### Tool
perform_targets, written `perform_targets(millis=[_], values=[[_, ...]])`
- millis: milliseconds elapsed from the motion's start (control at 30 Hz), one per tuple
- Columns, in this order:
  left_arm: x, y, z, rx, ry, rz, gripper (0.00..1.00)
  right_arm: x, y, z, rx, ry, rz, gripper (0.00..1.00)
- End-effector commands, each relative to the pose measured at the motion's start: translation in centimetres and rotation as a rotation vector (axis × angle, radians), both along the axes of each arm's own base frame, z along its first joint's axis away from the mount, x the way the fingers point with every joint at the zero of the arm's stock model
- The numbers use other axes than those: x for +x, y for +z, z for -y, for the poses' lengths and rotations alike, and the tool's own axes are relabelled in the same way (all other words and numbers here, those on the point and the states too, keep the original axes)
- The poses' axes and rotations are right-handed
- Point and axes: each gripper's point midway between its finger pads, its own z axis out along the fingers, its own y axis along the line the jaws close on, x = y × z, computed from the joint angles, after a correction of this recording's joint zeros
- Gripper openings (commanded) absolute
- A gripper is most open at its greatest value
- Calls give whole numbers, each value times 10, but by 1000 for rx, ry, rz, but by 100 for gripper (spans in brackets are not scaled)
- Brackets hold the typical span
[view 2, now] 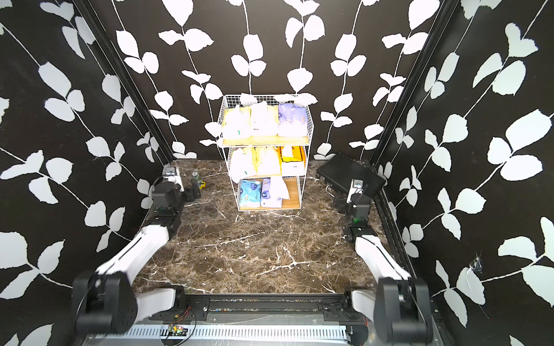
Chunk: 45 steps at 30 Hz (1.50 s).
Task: Remove the tissue boxes from the shelf
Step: Pick up a box of tissues from the shelf.
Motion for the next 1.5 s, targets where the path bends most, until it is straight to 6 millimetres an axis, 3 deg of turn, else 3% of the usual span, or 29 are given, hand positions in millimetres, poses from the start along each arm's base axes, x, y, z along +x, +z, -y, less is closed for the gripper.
perform_targets(millis=[0, 133, 233, 367, 500, 700, 800, 900, 1100, 1300, 1467], values=[[-33, -19, 11, -168, -11, -133, 99, -24, -1, -2, 88, -22, -94, 97], [-62, 0, 28, -310, -71, -132, 99, -41, 18, -28, 208, 87, -91, 89], [-71, 13, 43, -400, -131, -110, 99, -46, 40, -48, 284, 143, -66, 86], [-71, 35, 67, -445, -210, -97, 99, -50, 74, -100, 313, 318, -116, 84], [-71, 70, 106, -401, -359, -81, 99, -63, 97, -152, 202, 497, -195, 83], [-72, 131, 119, -333, -457, 4, 99, -64, 151, -192, 272, 573, -119, 75], [-66, 146, 133, -299, -535, -2, 99, -61, 187, -215, 326, 638, -69, 70], [-56, 150, 148, -290, -610, -34, 99, -58, 218, -236, 362, 684, -44, 66], [-34, 137, 163, -307, -657, -57, 99, -56, 271, -266, 421, 772, 55, 65], [-20, 123, 168, -280, -674, -51, 99, -38, 305, -301, 457, 866, 93, 65], [-20, 107, 170, -224, -696, -51, 99, -16, 324, -316, 464, 865, 143, 65]])
